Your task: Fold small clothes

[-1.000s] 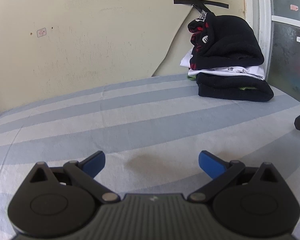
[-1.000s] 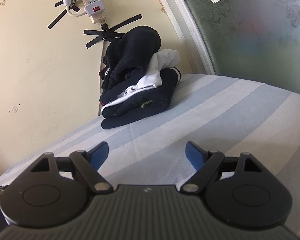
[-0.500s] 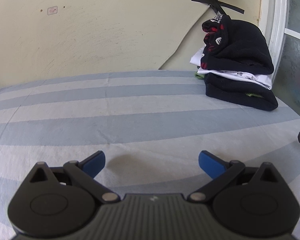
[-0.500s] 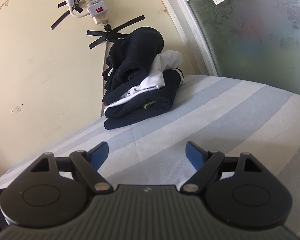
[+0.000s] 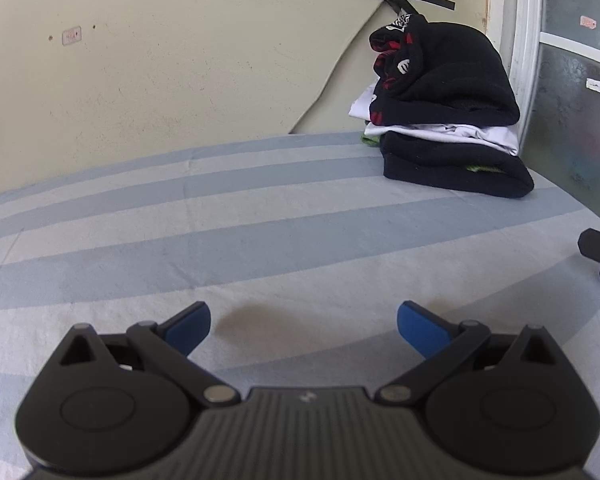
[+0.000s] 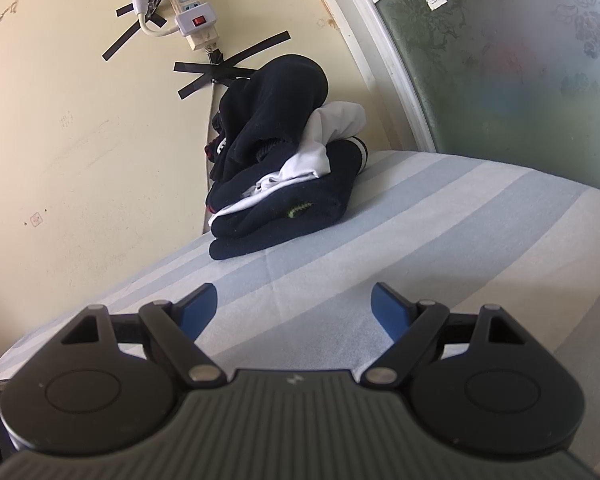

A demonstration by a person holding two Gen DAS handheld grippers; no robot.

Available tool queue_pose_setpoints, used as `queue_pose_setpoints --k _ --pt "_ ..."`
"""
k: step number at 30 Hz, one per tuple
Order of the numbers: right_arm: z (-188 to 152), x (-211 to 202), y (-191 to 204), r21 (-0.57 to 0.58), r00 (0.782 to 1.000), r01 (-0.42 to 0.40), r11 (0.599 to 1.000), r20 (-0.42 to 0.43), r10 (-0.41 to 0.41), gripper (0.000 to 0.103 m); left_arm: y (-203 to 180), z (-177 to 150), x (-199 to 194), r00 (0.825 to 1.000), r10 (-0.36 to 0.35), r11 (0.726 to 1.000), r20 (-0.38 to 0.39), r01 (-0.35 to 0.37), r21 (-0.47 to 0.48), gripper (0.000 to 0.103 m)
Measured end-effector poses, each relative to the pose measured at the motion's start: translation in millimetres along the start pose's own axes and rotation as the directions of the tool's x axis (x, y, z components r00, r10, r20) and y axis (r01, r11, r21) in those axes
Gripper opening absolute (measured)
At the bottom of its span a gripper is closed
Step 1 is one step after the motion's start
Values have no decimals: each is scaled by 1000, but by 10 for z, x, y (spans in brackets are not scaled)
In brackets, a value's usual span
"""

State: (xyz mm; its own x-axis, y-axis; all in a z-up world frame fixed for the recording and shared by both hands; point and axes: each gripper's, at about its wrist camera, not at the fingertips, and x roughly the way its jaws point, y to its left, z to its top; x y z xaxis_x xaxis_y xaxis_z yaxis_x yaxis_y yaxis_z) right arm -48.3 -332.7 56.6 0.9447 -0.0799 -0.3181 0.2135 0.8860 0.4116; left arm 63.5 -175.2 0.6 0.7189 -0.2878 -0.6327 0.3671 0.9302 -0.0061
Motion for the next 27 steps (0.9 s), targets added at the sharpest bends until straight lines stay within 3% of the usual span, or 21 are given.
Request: queue_pose_setpoints --k 5,12,18,27 --pt "-3 0 1 0 1000 3 1000 -4 -3 86 67 4 10 999 40 998 0 -40 -49 103" --pt "-6 -7 1 1 1000 2 1000 0 -2 86 -34 -24 -44 991 123 992 46 -124 11 103" --pt "-1 0 -2 -1 1000 -8 1000 2 8 86 -210 -66 -86 990 116 983 84 -127 133 103" --pt "-15 -9 12 0 1000 -8 1000 3 8 86 -245 -77 -68 990 119 979 70 -129 159 103"
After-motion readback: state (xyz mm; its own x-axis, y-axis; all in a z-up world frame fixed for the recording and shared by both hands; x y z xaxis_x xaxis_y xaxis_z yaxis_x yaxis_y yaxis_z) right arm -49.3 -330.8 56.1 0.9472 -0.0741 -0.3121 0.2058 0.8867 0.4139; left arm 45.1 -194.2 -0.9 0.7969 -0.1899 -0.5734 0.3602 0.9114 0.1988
